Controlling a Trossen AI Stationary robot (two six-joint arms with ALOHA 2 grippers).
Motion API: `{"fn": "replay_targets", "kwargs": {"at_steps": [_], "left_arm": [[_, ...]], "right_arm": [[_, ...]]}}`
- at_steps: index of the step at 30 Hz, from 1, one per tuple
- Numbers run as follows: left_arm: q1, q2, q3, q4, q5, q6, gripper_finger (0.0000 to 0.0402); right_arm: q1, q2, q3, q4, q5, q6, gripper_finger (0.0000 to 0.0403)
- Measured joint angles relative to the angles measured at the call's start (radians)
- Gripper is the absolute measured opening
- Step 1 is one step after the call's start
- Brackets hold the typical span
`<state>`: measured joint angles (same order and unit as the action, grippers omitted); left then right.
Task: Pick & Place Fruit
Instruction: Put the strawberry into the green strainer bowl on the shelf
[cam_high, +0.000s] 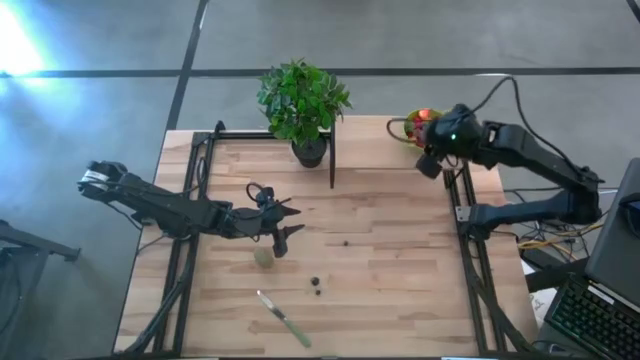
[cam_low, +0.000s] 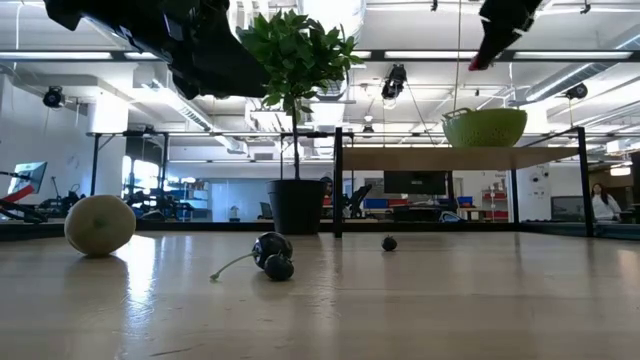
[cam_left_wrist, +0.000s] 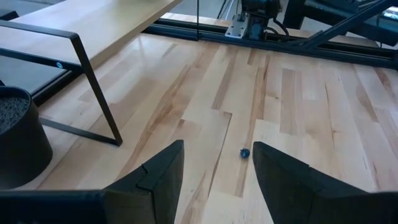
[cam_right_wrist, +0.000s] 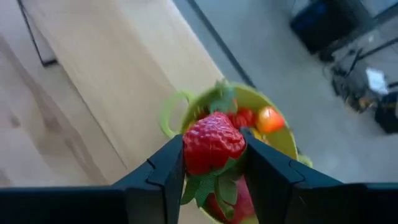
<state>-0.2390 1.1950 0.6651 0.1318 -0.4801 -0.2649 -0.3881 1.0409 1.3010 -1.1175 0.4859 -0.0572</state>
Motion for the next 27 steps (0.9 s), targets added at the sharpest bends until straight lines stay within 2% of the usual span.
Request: {"fn": "replay_targets", "kwargs": {"at_steps": [8, 18, 22, 27], "left_arm": [[0.000, 0.000, 0.000, 0.001, 0.000, 0.000, 0.0197], [0.000, 0.000, 0.000, 0.002, 0.000, 0.002, 0.0197], [0.000, 0.000, 0.000, 0.002, 0.000, 0.006, 0.0197], [0.000, 0.000, 0.000, 0.002, 0.000, 0.008, 0.0197]], "right_arm": [[-0.213, 0.032, 0.000, -0.060, -0.246, -0.092, 0.0126], [-0.384, 0.163, 0.000, -0.063, -0.253, -0.161, 0.0137], [-0.410, 0.186, 0.000, -0.091, -0.255, -0.160, 0.0142], [-0.414, 0.172, 0.000, -0.110, -0.262, -0.164, 0.0174]]}}
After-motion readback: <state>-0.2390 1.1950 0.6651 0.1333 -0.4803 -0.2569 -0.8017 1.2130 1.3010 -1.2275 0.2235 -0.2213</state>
